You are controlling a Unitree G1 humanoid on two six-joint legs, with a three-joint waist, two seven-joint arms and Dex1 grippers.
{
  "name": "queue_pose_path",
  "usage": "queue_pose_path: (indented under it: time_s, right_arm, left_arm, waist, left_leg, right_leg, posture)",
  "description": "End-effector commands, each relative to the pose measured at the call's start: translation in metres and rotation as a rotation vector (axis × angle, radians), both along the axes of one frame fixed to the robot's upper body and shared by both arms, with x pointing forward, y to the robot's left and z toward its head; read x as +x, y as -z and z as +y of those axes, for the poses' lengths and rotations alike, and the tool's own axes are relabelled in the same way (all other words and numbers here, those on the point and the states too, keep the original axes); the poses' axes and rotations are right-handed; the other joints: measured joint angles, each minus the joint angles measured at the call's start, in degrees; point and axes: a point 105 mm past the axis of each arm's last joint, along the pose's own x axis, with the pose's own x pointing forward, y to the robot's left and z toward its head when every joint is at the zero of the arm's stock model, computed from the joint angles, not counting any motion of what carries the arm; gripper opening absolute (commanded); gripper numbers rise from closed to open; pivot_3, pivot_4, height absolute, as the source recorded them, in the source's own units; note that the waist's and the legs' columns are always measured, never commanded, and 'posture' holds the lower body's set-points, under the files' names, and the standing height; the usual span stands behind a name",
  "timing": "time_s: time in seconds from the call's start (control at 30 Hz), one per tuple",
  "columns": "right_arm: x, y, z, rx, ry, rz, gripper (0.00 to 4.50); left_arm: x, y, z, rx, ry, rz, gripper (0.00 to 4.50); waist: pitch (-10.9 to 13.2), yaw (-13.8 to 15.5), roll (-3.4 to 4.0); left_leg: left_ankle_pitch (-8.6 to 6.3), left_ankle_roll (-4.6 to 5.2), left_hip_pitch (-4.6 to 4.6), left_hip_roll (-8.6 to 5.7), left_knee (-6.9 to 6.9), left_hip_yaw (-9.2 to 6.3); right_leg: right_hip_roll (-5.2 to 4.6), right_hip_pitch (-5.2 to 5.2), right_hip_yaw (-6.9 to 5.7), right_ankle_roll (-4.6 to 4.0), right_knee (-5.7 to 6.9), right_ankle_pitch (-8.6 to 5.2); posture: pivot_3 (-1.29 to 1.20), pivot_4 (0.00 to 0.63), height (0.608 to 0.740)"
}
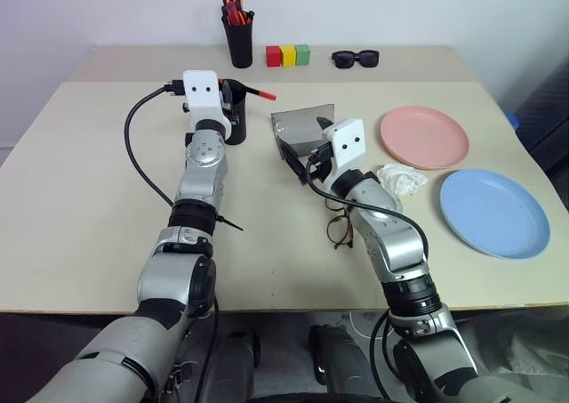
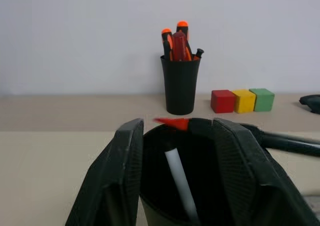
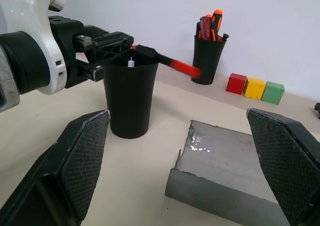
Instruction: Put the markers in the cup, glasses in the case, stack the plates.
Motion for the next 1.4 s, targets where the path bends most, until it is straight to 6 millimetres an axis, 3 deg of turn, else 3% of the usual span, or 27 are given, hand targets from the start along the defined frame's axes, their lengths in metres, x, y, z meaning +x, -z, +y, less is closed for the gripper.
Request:
queue_pose_path:
  time_s: [0.03,0.27,0.67,0.9,1.03,1.17,1.4]
  right_arm:
    - [-0.006,-0.018,0.004,0.021,-0.02,-0.063,4.5]
    - [-0.007,-0.017,0.004,0.019,-0.024,-0.06,4.5]
    - [-0.008,-0.016,0.003,0.015,-0.022,-0.058,4.5]
    - [-0.01,-0.016,0.002,0.013,-0.018,-0.055,4.5]
    - [-0.01,-0.015,0.0,0.011,-0.013,-0.052,4.5]
    - [-0.01,-0.014,-0.001,0.007,-0.013,-0.045,4.5]
    - [-0.009,-0.013,0.002,0.003,-0.03,-0.037,4.5]
  left_arm:
    - [-0.002,-0.019,-0.002,-0.003,-0.002,-0.063,2.32]
    - [-0.003,-0.019,-0.001,-0.009,-0.007,-0.066,2.32]
    - [-0.009,-0.041,-0.005,0.012,0.024,-0.14,2.32]
    - [-0.037,-0.059,-0.026,-0.027,0.157,-0.179,2.32]
    - [-0.06,-0.054,-0.037,-0.094,0.213,-0.116,2.32]
    - [-0.08,-0.034,-0.04,-0.276,0.233,0.043,2.32]
    - [-0.084,-0.012,-0.023,-0.556,0.206,0.207,2.32]
  waist:
    - [0.0,0.0,0.0]
    - [0.0,0.0,0.0]
    - [0.0,0.0,0.0]
    - [0.0,-0.07,0.0]
    - [0.0,-0.05,0.0]
    - [0.0,-0.09,0.0]
    - [0.0,-0.13,0.0]
  left_leg:
    - [0.0,0.0,0.0,0.0,0.0,0.0]
    - [0.0,0.0,0.0,0.0,0.0,0.0]
    - [0.0,0.0,0.0,0.0,0.0,0.0]
    - [0.0,0.0,0.0,0.01,-0.02,-0.01]
    - [0.0,0.0,0.0,0.01,0.0,-0.03]
    - [0.0,0.0,0.0,0.03,0.03,-0.04]
    - [0.0,0.0,0.01,0.05,0.08,-0.05]
  right_leg:
    - [0.0,0.0,0.0,0.0,0.0,0.0]
    - [0.0,0.0,0.0,0.0,0.0,0.0]
    - [0.0,0.0,0.0,0.0,0.0,0.0]
    - [0.0,0.0,0.01,0.0,0.01,0.0]
    - [0.0,0.0,0.01,0.0,0.03,0.0]
    - [0.02,0.01,0.02,-0.01,0.03,0.0]
    - [0.08,0.02,0.01,-0.02,0.04,-0.01]
  posture:
    - [0.0,0.15,0.74]
    - [0.0,0.15,0.74]
    - [0.0,0.15,0.74]
    - [0.0,0.15,0.74]
    - [0.0,0.15,0.74]
    - [0.0,0.15,0.74]
    - [0.0,0.15,0.74]
